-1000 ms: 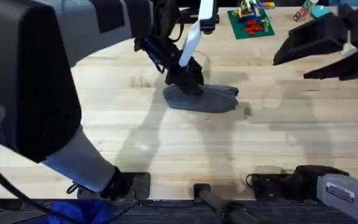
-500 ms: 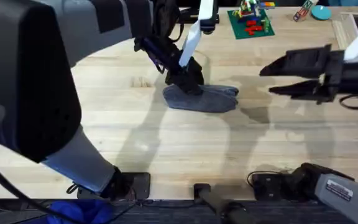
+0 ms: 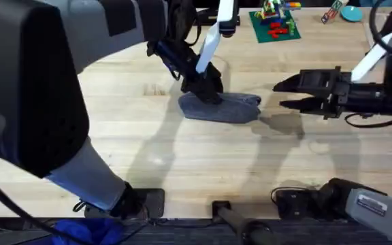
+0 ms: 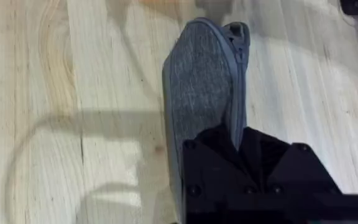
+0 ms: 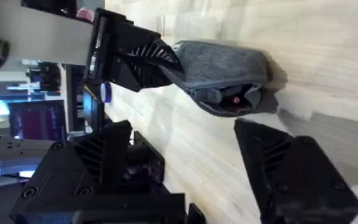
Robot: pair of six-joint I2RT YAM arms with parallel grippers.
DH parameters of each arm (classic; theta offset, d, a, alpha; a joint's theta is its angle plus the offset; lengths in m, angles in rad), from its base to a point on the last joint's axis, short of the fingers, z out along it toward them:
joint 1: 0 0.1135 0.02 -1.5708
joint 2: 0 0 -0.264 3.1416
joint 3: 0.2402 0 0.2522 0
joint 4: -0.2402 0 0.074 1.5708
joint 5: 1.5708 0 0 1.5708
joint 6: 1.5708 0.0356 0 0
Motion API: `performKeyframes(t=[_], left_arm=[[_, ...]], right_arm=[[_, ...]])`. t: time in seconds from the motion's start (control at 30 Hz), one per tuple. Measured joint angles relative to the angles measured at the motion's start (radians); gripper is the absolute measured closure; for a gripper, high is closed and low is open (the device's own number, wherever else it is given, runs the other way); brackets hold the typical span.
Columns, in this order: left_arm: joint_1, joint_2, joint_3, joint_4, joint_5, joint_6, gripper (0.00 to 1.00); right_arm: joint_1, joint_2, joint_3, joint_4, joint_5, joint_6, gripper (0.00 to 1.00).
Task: Unzip the bag, pick up the pens from the table one at a time and place them inside, then zip the bag closed.
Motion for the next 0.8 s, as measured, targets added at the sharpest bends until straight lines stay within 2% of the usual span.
performKeyframes(t=[0.27, 0.8], left_arm=[[0.000, 0.000, 0.000, 0.000, 0.000, 0.000, 0.958], [0.000, 0.000, 0.000, 0.000, 0.000, 0.000, 0.958]], right_arm=[[0.005, 0.087, -0.013, 0.032, -0.014, 0.000, 0.006], [0.126, 0.206, -0.023, 0.175, -0.042, 0.008, 0.006]])
